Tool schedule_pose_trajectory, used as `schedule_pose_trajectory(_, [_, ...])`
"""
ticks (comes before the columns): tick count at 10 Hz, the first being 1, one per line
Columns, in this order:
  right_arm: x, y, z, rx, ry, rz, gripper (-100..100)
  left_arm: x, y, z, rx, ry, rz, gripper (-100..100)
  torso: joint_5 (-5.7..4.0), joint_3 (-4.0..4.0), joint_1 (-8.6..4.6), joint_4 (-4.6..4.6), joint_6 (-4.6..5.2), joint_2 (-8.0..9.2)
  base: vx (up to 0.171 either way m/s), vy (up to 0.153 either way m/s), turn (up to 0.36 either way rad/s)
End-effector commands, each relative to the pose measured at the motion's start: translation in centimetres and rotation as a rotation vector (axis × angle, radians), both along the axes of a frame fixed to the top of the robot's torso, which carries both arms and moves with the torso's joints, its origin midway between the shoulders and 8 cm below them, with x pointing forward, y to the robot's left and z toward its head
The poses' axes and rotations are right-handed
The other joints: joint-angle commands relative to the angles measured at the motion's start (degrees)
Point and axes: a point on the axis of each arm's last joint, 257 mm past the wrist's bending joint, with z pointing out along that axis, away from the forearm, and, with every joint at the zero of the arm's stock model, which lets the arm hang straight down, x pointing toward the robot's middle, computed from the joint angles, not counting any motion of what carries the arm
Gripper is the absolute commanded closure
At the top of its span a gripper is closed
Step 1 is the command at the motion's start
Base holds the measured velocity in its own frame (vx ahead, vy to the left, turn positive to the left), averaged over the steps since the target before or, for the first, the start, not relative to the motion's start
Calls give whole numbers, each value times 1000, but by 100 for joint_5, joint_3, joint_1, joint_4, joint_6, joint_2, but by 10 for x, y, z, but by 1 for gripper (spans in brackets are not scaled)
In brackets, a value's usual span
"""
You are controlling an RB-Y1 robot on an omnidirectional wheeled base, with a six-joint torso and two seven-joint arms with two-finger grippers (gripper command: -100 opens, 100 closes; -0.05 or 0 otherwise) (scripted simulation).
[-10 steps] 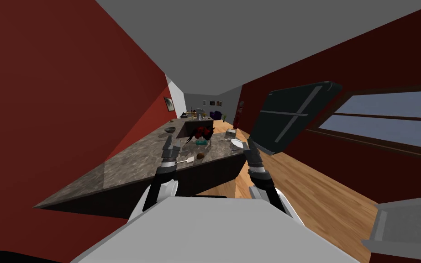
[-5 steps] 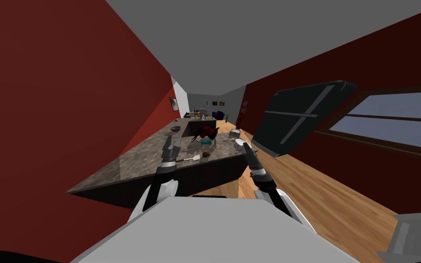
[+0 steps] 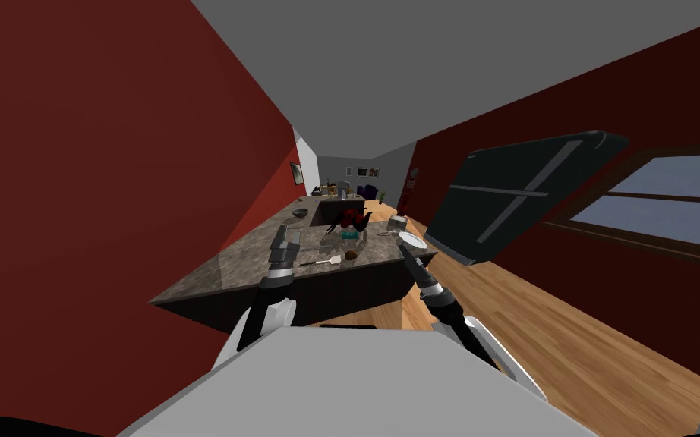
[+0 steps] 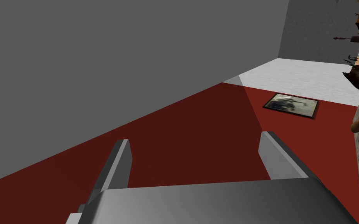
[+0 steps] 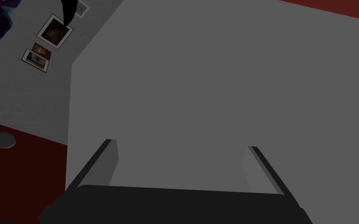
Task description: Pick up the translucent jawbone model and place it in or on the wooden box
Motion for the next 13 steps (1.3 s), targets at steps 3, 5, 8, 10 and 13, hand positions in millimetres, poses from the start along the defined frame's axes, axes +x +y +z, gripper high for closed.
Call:
schedule_pose_trajectory(3, [1, -6, -32, -156, 53, 10, -100, 0, 0, 0, 0, 0, 0, 0, -1, -2, -2, -1, 0, -3, -16, 61, 103])
schedule_pose_trajectory(5, [1, -10, -48, -235, 79, 18, -100, 0, 0, 0, 0, 0, 0, 0, -1, -3, -4, -1, 1, -5, -8, 54, 90])
schedule_pose_trajectory(8, [0, -15, -65, -330, 107, 36, -100, 0, 0, 0, 0, 0, 0, 0, -2, -2, -5, -1, -2, -4, -12, 48, 95])
schedule_pose_trajectory(10, [-1, -21, -82, -415, 133, 49, -100, 0, 0, 0, 0, 0, 0, 0, -1, -3, -3, -1, -1, -5, -7, 52, 99])
schedule_pose_trajectory(13, [-5, -36, -115, -571, 182, 72, -100, 0, 0, 0, 0, 0, 0, 0, -2, -4, -11, -2, 2, -8, 0, 40, 124])
